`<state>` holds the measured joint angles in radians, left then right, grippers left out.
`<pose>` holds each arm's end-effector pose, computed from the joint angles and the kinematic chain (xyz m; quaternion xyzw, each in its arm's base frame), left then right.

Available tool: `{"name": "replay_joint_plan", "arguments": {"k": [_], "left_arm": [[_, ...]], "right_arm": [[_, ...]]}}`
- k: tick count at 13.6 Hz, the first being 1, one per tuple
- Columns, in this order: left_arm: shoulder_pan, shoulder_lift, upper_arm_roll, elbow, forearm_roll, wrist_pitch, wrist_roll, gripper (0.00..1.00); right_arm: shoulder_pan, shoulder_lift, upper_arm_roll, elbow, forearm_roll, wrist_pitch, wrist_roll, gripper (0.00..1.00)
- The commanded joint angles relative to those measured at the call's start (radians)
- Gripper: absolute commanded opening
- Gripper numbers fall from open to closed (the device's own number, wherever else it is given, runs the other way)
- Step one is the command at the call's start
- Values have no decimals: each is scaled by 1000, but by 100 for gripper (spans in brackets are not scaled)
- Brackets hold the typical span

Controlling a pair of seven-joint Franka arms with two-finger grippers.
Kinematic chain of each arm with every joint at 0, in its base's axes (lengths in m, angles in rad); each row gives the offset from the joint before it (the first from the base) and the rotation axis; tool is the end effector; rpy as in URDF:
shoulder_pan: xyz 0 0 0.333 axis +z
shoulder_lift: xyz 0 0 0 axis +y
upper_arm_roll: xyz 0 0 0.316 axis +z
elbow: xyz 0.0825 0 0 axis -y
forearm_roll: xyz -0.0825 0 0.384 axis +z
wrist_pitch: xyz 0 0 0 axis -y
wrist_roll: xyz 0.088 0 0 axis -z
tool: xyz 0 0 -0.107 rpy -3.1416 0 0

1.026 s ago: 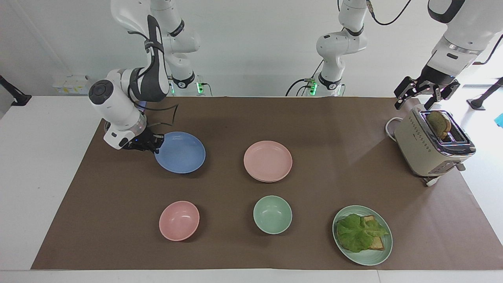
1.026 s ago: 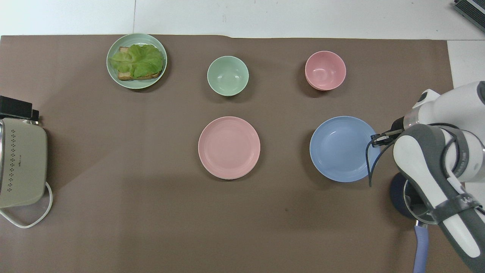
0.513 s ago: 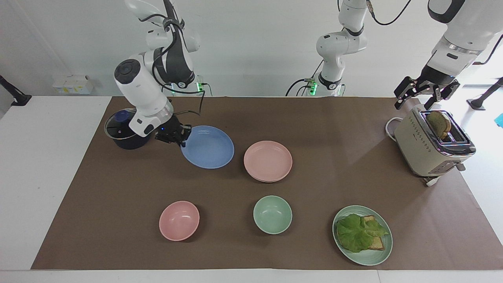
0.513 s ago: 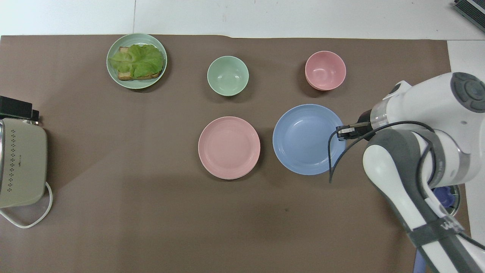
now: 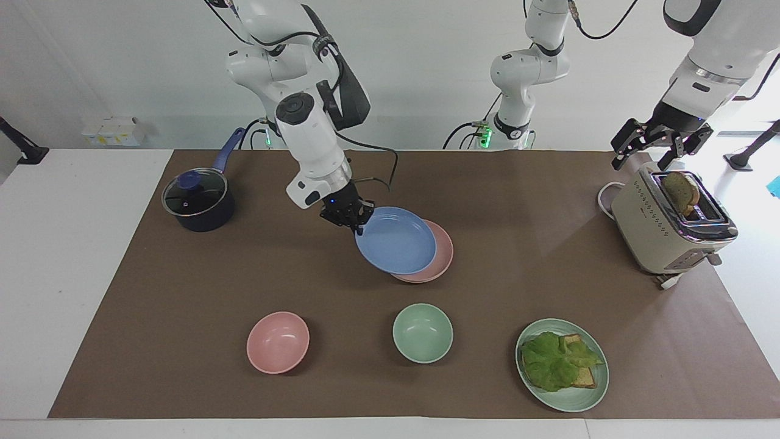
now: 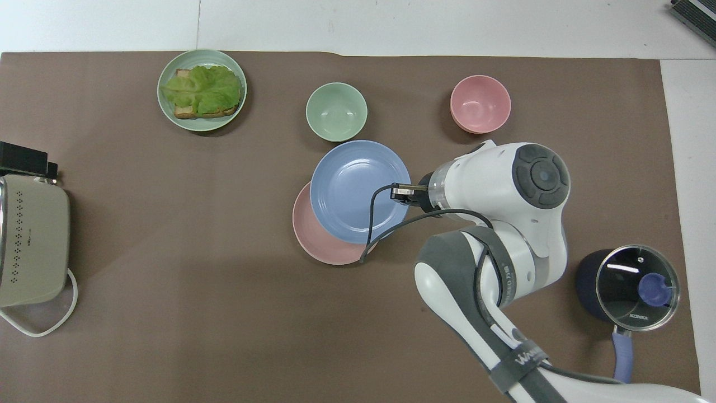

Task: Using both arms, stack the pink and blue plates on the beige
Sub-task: 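Lift the blue plate with the right gripper toward the pink plate, then lower the blue plate onto the pink plate and open the right gripper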

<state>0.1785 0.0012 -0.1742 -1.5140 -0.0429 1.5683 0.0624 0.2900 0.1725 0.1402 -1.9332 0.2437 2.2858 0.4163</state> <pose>0.5553 -0.0021 0.6505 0.9990 -0.0296 0.0273 0.0206 0.5570 0.2581 0.4176 -0.9876 0.0663 -0.0361 0.1373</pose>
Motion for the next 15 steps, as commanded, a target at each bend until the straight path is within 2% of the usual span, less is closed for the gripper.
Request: {"name": "replay_joint_plan", "arguments": {"k": [1,8,15], "left_arm": [[1,-12,-1,0,20,-19,5,100],[1,-10,-1,0,20,-19,5,100],[1,-10,-1,0,20,-19,5,100]], "right_arm": [[21,33,-1,23,32,6,12,0],[78,114,2,22,61,43,10,0],[64,140,1,17,60,44,-5,2]]}}
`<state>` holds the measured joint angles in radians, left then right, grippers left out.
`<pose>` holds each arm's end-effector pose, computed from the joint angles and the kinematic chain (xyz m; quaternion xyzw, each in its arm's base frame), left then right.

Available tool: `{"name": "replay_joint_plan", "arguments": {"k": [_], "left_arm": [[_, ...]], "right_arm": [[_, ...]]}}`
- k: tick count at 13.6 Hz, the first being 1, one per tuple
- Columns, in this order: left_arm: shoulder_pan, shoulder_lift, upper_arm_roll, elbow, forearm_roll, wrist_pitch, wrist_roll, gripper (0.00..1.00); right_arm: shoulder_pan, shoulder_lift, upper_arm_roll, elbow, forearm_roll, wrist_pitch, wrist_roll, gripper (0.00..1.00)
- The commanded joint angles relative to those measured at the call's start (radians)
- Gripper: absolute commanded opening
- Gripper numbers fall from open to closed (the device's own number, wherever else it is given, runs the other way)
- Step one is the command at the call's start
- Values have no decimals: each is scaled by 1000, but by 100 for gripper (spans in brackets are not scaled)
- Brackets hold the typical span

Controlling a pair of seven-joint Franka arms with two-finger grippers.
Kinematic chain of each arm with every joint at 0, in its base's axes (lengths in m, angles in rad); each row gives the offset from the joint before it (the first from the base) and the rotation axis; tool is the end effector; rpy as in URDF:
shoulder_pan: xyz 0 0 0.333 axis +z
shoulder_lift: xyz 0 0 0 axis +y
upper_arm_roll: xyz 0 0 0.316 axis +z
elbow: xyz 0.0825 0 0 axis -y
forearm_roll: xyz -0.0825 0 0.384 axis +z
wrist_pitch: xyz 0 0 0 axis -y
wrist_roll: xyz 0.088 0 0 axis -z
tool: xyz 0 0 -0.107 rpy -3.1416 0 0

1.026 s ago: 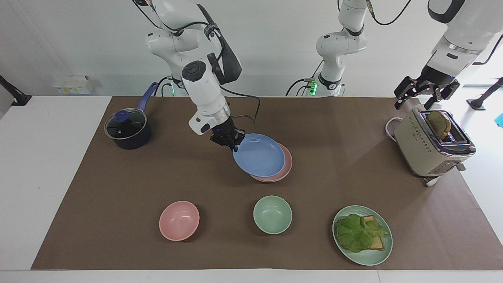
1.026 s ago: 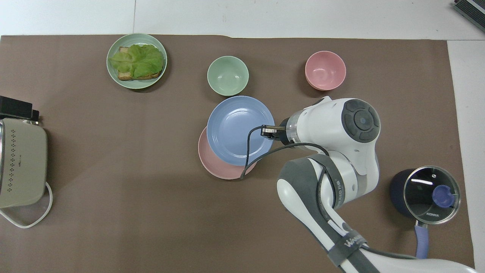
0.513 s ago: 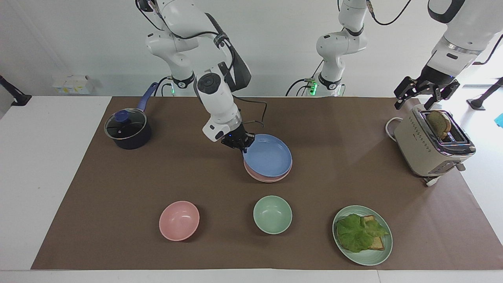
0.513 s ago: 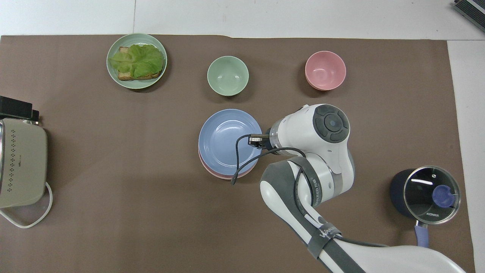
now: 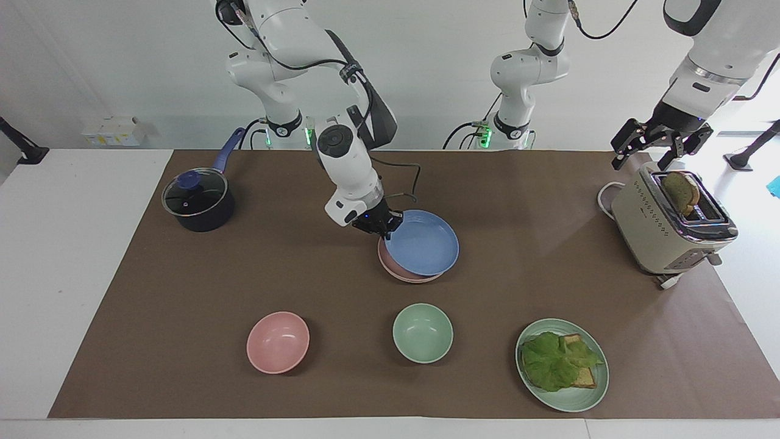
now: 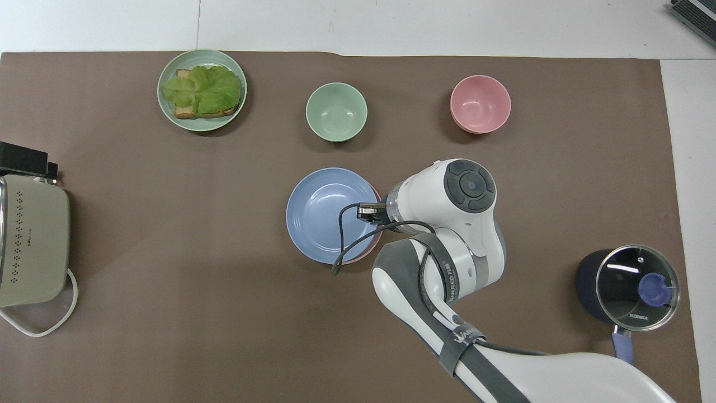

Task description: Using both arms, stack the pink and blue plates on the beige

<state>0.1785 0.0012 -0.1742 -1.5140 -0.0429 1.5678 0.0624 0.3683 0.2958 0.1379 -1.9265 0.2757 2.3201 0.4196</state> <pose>0.5552 -0.0021 0.6505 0.9990 -0.0297 0.0270 0.0207 0.5461 0.3036 0.3485 -0.9898 0.0495 0.0125 0.1333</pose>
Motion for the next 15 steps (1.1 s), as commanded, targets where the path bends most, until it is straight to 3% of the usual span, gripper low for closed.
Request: {"name": "replay_joint_plan", "arguments": {"k": [1,3,5,6,9,10,12,15], "left_arm": [[1,-12,-1,0,20,-18,5,100],[1,-10,-1,0,20,-18,5,100],[1,-10,-1,0,20,-18,5,100],[1,-10,-1,0,20,-18,5,100],[1,-12,-1,0,20,-18,5,100],[1,-10,-1,0,20,-18,5,100],[1,-10,-1,0,20,-18,5,100],[1,-12,-1,0,20,-18,5,100]], "right_arm": [[-18,19,3,11,28,10,-25,3],[-29,20,3,11,28,10,-41,15],[-31,22,3,11,28,12,-39,85],[-31,23,3,12,25,10,-41,100],[-28,19,-6,30,-27,12,-39,100],[-35,5,-12,32,-103,7,-41,100],[-96,-44,-21,52,-237,-25,-42,100],[-149,-116,-32,54,-268,-125,-39,100]]}}
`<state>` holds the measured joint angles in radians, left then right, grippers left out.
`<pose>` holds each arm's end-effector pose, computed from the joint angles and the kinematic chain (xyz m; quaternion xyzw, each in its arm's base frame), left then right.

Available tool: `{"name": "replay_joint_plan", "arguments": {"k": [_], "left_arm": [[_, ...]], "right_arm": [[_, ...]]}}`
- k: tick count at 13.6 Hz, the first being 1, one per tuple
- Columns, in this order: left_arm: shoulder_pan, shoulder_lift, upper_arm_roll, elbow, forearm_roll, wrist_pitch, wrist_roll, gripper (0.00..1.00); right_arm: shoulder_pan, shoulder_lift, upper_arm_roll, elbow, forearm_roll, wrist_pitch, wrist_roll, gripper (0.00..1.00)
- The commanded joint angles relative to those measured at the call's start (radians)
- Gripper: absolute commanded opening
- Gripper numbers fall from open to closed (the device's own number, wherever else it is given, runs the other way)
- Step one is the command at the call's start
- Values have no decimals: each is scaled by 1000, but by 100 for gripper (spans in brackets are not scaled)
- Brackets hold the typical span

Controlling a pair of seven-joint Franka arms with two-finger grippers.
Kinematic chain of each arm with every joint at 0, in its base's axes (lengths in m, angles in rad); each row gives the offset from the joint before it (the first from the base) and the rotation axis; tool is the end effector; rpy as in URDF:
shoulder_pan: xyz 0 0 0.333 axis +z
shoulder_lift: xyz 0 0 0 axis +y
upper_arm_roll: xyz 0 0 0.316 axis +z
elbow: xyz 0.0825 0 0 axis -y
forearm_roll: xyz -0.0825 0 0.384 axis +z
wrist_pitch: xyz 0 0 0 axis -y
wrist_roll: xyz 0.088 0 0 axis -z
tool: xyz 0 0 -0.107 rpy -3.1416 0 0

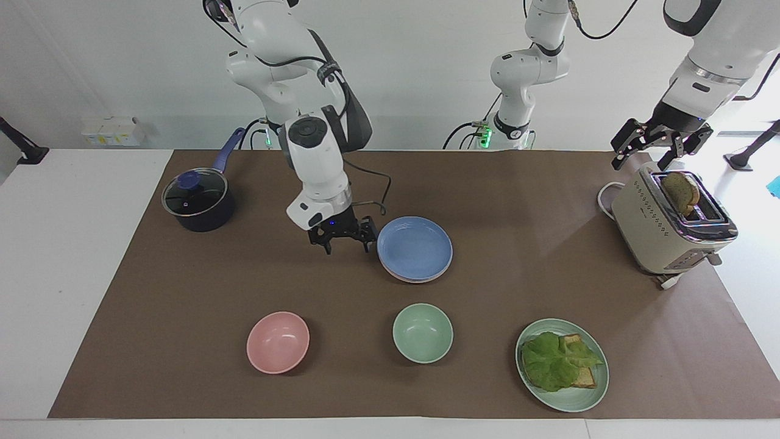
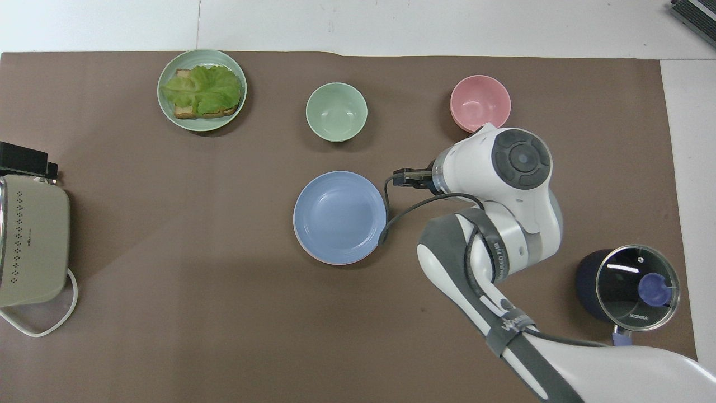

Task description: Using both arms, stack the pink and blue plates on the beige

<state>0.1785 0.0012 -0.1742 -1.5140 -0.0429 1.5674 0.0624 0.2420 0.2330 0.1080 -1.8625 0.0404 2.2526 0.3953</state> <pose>0.5552 -0.0021 0.6505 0.9990 -0.0297 0.0268 0.0207 0.5931 0.2137 0.4094 -0.9958 0.0364 -0.0630 0.0557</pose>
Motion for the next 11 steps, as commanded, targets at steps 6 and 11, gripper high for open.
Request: {"name": "replay_joint_plan", "arguments": {"k": [6,11], "left_arm": [[1,-10,-1,0,20,-18,5,100],[1,-10,-1,0,20,-18,5,100]], "right_arm": [[-122,-184,-1,26,-116,-263,-36,100],[-205,-247,-2,147,-96,-488,-160,100]]}}
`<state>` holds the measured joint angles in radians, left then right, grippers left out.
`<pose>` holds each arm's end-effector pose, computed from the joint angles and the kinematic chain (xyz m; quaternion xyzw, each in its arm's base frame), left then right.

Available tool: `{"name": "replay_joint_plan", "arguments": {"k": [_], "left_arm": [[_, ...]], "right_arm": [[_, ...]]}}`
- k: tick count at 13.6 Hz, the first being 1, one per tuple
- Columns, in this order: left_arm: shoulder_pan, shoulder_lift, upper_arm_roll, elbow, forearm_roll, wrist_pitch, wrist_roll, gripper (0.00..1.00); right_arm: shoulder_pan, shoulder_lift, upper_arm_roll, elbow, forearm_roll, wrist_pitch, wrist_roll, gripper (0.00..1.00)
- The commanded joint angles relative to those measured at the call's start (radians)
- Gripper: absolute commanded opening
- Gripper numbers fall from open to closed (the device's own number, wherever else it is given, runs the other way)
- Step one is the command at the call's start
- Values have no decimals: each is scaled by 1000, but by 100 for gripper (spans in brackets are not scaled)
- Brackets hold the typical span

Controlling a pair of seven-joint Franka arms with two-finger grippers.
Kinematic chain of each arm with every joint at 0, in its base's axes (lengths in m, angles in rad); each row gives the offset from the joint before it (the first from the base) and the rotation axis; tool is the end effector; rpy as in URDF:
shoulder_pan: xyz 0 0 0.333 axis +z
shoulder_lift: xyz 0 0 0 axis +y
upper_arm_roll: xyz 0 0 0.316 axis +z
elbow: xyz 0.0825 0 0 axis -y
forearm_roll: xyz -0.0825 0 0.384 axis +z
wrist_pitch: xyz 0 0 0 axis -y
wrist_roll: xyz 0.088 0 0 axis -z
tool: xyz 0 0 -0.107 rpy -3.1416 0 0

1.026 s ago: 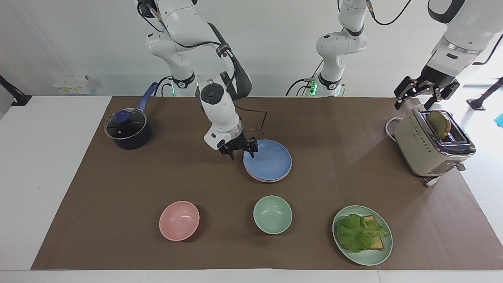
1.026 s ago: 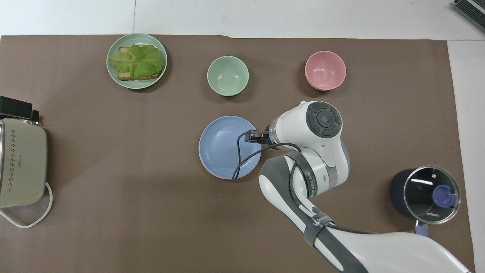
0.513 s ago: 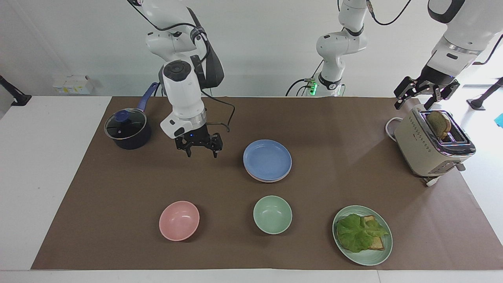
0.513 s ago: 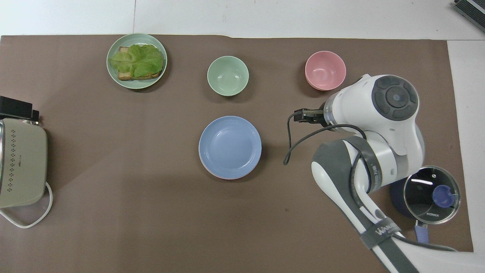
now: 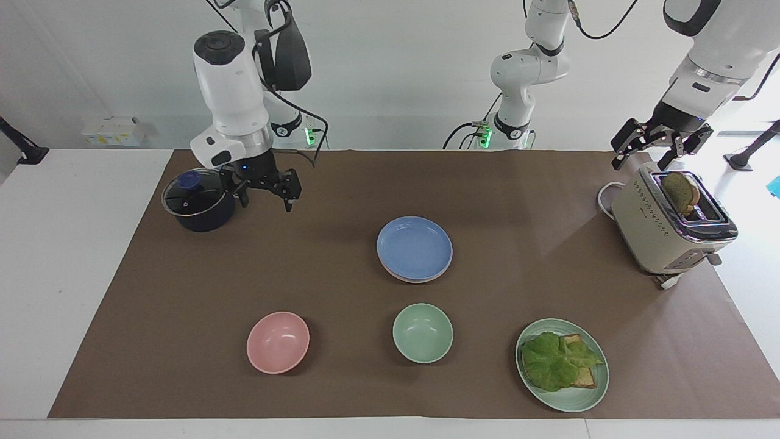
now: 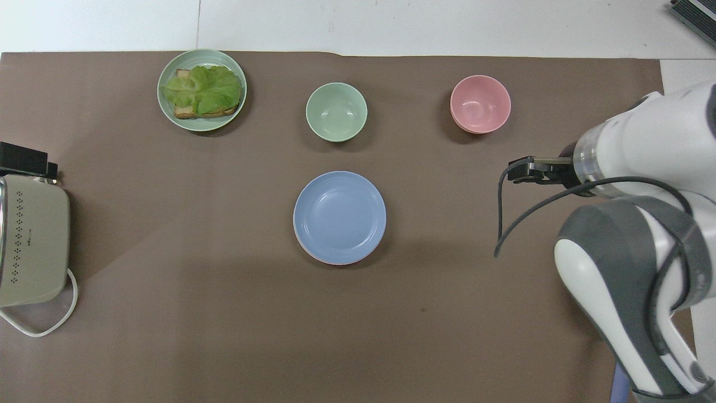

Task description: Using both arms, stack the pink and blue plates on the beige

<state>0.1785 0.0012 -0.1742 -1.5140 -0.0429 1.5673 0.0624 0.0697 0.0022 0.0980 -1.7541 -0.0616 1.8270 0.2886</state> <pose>0.5552 -0.0021 0.6504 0.9990 -0.0297 0.0268 0.0207 0.5640 0.0904 0.5587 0.9975 -0.0536 0.0412 0.0212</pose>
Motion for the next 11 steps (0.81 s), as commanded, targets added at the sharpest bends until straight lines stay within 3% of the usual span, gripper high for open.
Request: {"name": "replay_joint_plan", "arguments": {"k": [1,8,11], "left_arm": [[1,-10,-1,0,20,-18,5,100],[1,-12,-1,0,20,-18,5,100],[1,-12,-1,0,20,-18,5,100]], "right_arm": [[-47,-22,8,59,6,-98,-74,100],[-57,-34,-49,264,65,-346,-95,100],[-56,-76,-93,213,88,-347,-169,100]]}}
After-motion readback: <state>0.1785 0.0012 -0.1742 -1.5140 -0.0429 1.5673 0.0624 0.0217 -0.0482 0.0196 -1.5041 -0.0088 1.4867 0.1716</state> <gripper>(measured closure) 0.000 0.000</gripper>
